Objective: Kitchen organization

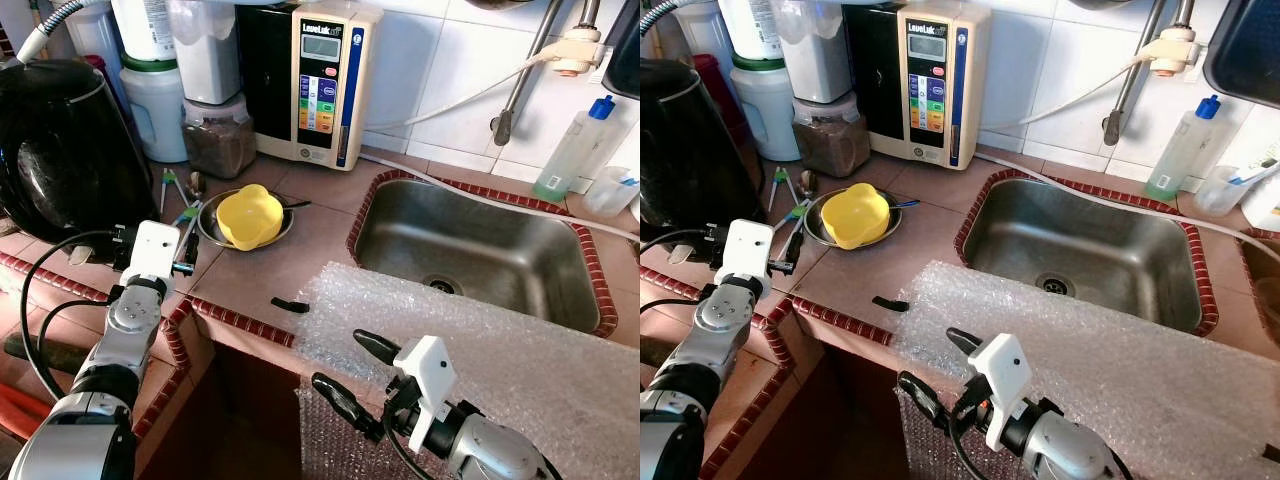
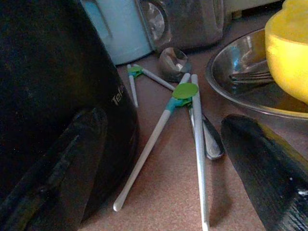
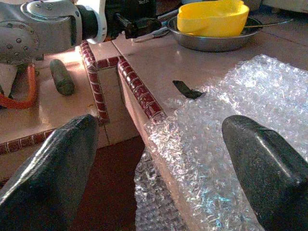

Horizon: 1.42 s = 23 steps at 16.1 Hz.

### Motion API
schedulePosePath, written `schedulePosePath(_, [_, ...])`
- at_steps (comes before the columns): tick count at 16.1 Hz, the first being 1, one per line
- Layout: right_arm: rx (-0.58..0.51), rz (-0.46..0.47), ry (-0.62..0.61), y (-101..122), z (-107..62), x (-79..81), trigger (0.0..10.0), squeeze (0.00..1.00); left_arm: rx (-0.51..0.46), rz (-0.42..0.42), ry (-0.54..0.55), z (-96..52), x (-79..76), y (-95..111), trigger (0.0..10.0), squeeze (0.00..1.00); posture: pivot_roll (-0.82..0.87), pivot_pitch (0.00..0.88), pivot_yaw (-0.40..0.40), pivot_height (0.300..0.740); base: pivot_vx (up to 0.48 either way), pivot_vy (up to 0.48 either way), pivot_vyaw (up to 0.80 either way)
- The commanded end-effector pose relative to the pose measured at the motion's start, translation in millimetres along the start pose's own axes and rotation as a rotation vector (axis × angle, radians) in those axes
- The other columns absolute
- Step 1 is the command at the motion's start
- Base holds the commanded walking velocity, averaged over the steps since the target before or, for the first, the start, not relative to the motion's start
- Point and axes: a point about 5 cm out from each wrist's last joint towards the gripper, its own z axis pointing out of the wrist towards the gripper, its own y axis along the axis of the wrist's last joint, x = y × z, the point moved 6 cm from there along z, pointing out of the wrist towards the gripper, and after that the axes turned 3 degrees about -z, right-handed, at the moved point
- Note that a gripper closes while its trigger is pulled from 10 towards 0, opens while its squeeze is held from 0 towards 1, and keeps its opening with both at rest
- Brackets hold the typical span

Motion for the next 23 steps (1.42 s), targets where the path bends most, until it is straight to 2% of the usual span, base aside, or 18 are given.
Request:
schedulePosePath(1, [-0.001, -0.002, 0.002, 2.3, -0.9, 1.7, 10.0, 0.0, 0.066, -0.014, 0.004, 0.1, 1.0, -11.1, 10.0, 0.0, 0.08, 0.0, -0.005, 0.74, 0.0, 0.0, 0.0])
schedulePosePath(2, [-0.001, 0.0, 0.001, 2.4, -1.2, 2.3, 10.0, 0.0, 0.13, -0.016, -0.025, -1.9, -6.0, -23.3, 10.0, 0.0, 0.08, 0.0, -0.001, 0.74, 0.0, 0.0, 0.0])
schedulePosePath(6, [0.0, 0.003, -0.008, 2.8, -2.6, 1.2, 10.0, 0.0, 0.214, -0.047, -0.075, -4.7, -15.6, -37.4, 10.0, 0.0, 0.07, 0.0, 0.004, 0.74, 0.0, 0.0, 0.0])
schedulePosePath(7, [-0.003, 0.0, -0.01, 3.7, -2.0, 0.2, 10.0, 0.0, 0.223, -0.061, -0.102, -4.8, -20.0, -37.9, 4.5, 0.0, 0.07, 0.0, 0.005, 0.74, 0.0, 0.0, 0.0])
schedulePosePath(8, [0.0, -0.003, -0.011, 2.9, -1.9, -0.5, 10.0, 0.0, 0.234, -0.09, -0.136, -5.3, -25.2, -38.8, 0.0, 0.0, 0.08, 0.0, 0.006, 0.74, 0.0, 0.0, 0.0])
schedulePosePath(9, [0.002, -0.003, -0.011, 2.2, -2.0, -0.3, 10.0, 0.0, 0.251, -0.12, -0.18, -6.8, -30.9, -41.0, 0.0, 0.0, 0.08, 0.0, 0.006, 0.74, 0.0, 0.0, 0.0])
schedulePosePath(11, [0.006, -0.006, -0.011, 0.9, -1.6, -0.6, 10.0, 0.0, 0.267, -0.167, -0.197, -8.0, -33.1, -43.4, 0.0, 0.0, 0.08, 0.0, 0.008, 0.74, 0.0, 0.0, 0.0])
schedulePosePath(14, [0.015, -0.012, -0.012, -1.0, -1.7, -1.0, 10.0, 0.0, 0.276, -0.181, -0.223, -8.7, -35.5, -43.7, 0.0, 0.0, 0.08, 0.0, 0.008, 0.74, 0.0, 0.0, 0.0])
schedulePosePath(17, [0.02, -0.011, -0.014, -2.4, -2.1, -0.8, 10.0, 0.0, 0.348, -0.218, -0.217, -13.5, -35.7, -56.5, 0.0, 0.0, 0.08, 0.0, 0.009, 0.74, 0.0, 0.0, 0.0])
schedulePosePath(19, [0.023, -0.013, -0.014, -3.1, -2.6, -1.6, 10.0, 0.0, 0.401, -0.275, -0.21, -16.5, -36.3, -63.8, 0.0, 0.0, 0.08, 0.0, 0.007, 0.74, 0.0, 0.0, 0.0])
schedulePosePath(23, [0.026, -0.019, -0.018, -3.9, -1.9, -2.1, 10.0, 0.0, 0.431, -0.32, -0.212, -17.2, -38.4, -65.6, 0.0, 0.0, 0.08, 0.0, 0.011, 0.74, 0.0, 0.0, 0.0])
